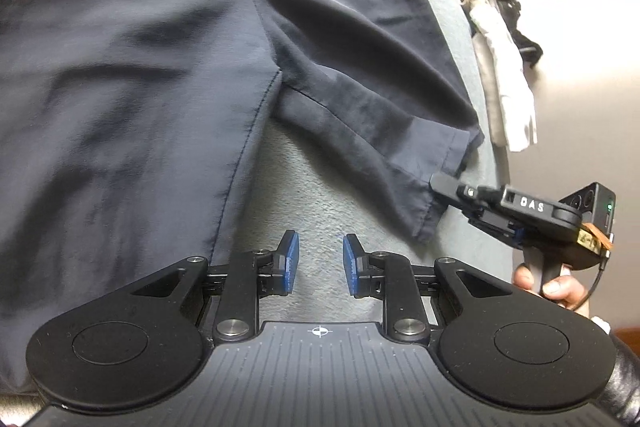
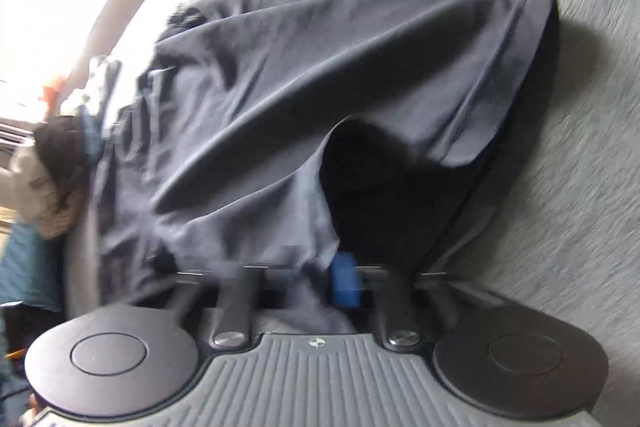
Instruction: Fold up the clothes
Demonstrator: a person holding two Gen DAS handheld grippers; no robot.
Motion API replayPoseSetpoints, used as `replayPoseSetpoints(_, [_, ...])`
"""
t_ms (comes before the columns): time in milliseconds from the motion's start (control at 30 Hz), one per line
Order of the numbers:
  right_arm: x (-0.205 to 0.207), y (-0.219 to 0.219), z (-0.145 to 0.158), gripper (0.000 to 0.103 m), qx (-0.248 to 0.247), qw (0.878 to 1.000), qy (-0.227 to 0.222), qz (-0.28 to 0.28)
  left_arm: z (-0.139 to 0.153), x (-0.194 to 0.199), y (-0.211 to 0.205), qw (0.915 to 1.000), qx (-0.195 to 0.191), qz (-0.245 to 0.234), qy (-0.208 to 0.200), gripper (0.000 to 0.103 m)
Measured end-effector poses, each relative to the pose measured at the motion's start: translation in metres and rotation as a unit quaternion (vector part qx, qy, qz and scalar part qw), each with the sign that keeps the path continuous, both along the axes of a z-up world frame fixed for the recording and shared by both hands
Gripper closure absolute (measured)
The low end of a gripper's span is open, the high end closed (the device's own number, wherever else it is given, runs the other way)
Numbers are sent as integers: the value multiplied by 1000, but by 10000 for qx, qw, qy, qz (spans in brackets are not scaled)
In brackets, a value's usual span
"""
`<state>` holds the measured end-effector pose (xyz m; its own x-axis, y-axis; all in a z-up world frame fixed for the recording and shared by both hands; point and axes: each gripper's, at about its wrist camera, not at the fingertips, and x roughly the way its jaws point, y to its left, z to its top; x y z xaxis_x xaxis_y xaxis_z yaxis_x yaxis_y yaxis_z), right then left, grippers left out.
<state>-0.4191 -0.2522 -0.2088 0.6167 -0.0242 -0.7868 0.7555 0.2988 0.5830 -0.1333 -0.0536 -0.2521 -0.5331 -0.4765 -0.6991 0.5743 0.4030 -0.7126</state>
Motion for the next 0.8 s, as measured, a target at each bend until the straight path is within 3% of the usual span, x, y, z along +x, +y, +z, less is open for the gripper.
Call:
replayPoseSetpoints(67, [-3, 12, 7, 100, 8, 9993, -301, 234, 2, 3, 4, 9999, -103, 111, 66, 80])
replayPoseSetpoints(233, [-1, 33, 6, 100, 29, 9943, 51, 1063, 6, 9, 13, 9995, -195, 263, 56, 72])
replayPoseSetpoints(367, [-4, 25, -9, 99, 90, 9944, 352, 988, 9, 14, 21, 9989, -264, 380, 43, 72])
replayPoseSetpoints(500, [-22, 16, 10, 99, 166, 9977, -447, 478, 11, 12, 20, 9989, -321, 346, 26, 72])
replayPoseSetpoints(633, [-39, 11, 32, 99, 312, 9921, -1178, 311, 13, 1, 11, 9993, -354, 135, -1, 72])
replayPoseSetpoints(700, [-45, 10, 29, 100, 523, 9885, -1384, 312, 13, -2, 9, 9994, -343, 50, -44, 72])
replayPoseSetpoints(800, [-52, 8, 13, 99, 704, 9902, -1186, 197, 12, -5, 9, 9995, -276, -51, -136, 72])
